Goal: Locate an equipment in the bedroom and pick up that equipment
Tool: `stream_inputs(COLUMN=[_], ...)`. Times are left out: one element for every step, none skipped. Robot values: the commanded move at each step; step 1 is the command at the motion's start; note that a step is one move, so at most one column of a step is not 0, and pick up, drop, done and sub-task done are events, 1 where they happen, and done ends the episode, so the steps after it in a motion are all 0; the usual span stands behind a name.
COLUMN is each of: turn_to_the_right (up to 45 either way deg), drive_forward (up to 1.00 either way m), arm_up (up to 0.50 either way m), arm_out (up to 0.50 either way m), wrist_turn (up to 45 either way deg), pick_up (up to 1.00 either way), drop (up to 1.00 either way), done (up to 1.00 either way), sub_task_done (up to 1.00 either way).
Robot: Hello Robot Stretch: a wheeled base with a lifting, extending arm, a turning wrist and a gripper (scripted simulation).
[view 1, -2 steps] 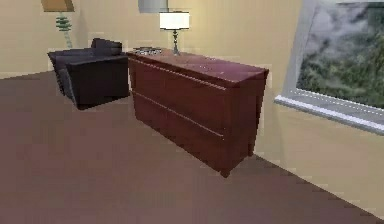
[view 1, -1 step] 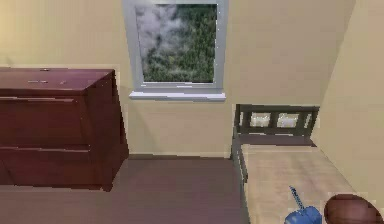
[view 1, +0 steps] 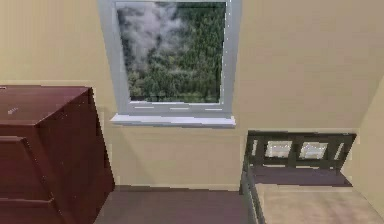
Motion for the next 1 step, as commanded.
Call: stream_inputs(turn_to_the_right=[-15.0], drive_forward=[0.0], arm_up=[0.0], arm_out=[0.0], wrist_turn=[0.0], pick_up=[0.0], drop=[0.0], done=[0.0], sub_task_done=[0.0])
